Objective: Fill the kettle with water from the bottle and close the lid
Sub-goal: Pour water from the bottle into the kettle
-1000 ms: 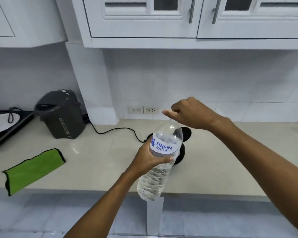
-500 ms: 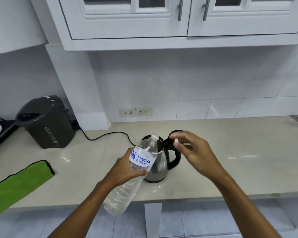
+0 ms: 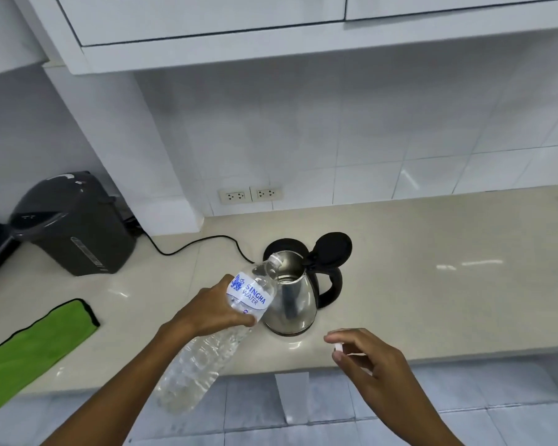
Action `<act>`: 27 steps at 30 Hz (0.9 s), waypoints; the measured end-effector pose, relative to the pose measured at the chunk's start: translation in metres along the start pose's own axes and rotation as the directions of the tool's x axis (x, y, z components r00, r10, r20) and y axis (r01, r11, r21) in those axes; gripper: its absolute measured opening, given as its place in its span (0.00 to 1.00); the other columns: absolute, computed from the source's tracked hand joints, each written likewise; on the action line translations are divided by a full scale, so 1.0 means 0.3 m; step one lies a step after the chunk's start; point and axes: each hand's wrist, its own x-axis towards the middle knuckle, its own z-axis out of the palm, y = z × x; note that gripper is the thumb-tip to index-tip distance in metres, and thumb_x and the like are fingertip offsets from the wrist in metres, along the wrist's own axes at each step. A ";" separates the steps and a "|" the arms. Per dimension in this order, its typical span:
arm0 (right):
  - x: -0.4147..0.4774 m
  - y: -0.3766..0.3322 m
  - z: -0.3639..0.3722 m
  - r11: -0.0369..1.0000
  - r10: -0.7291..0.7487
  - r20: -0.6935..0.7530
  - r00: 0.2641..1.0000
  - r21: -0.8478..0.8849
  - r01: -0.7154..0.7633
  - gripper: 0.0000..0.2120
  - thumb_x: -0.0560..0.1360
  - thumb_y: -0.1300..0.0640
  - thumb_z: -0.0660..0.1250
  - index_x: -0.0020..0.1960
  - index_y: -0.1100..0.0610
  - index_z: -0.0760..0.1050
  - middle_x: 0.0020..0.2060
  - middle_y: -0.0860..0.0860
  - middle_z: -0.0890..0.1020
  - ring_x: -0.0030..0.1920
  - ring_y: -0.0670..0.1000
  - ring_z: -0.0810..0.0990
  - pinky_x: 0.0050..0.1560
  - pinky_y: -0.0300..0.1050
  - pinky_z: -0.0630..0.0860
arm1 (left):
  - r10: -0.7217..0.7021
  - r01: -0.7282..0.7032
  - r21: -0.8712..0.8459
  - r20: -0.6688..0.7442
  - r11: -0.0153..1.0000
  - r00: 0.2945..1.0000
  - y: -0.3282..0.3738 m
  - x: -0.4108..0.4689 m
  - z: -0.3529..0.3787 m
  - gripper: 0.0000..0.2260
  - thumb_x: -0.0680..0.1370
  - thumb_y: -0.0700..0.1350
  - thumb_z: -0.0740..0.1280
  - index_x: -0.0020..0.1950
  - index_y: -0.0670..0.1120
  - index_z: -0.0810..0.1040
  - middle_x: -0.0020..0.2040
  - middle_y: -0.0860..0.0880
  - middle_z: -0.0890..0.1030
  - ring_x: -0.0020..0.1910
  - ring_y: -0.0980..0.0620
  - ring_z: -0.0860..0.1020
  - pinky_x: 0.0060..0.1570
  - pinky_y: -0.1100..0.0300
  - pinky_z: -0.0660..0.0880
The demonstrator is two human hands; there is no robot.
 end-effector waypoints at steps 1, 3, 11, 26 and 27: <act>0.001 0.004 0.003 1.000 0.007 -0.002 1.000 0.006 -0.007 0.10 0.78 0.49 0.67 0.58 0.37 0.80 0.56 0.41 0.83 0.54 0.48 0.83 0.54 0.30 0.77 | -0.008 0.008 0.034 0.011 0.999 1.000 0.003 0.001 -0.013 0.29 0.63 0.62 0.81 0.58 0.57 0.73 0.45 0.56 0.86 0.41 0.56 0.85 0.40 0.59 0.80; 0.005 0.014 0.010 1.000 0.016 -0.003 1.000 0.011 -0.016 0.11 0.79 0.53 0.69 0.57 0.37 0.80 0.56 0.41 0.83 0.54 0.49 0.83 0.54 0.29 0.76 | -0.019 0.017 0.082 0.027 0.996 0.999 0.008 0.001 -0.035 0.29 0.64 0.62 0.81 0.57 0.57 0.72 0.46 0.56 0.86 0.42 0.56 0.84 0.38 0.60 0.77; -0.008 0.016 0.031 1.000 0.020 -0.007 1.000 0.013 -0.020 0.10 0.79 0.52 0.69 0.57 0.40 0.81 0.55 0.41 0.83 0.53 0.48 0.83 0.53 0.30 0.77 | -0.034 0.026 0.192 0.041 0.981 0.999 0.010 -0.008 -0.082 0.31 0.62 0.63 0.79 0.60 0.58 0.72 0.45 0.57 0.85 0.42 0.57 0.82 0.35 0.61 0.73; -0.025 0.007 0.031 0.999 0.043 -0.038 0.998 0.021 -0.042 0.12 0.79 0.58 0.71 0.56 0.42 0.82 0.51 0.42 0.83 0.51 0.49 0.83 0.52 0.29 0.77 | -0.028 0.021 0.196 0.034 0.980 0.999 0.005 -0.001 -0.084 0.31 0.59 0.65 0.78 0.57 0.59 0.71 0.45 0.57 0.85 0.41 0.56 0.82 0.36 0.59 0.75; -0.025 0.006 0.031 0.999 0.044 -0.038 0.998 0.018 -0.043 0.12 0.80 0.59 0.71 0.56 0.43 0.82 0.51 0.42 0.83 0.52 0.49 0.83 0.52 0.29 0.77 | -0.028 0.021 0.196 0.033 0.980 0.999 0.004 -0.001 -0.084 0.31 0.59 0.65 0.78 0.57 0.59 0.71 0.45 0.57 0.85 0.41 0.56 0.82 0.35 0.59 0.75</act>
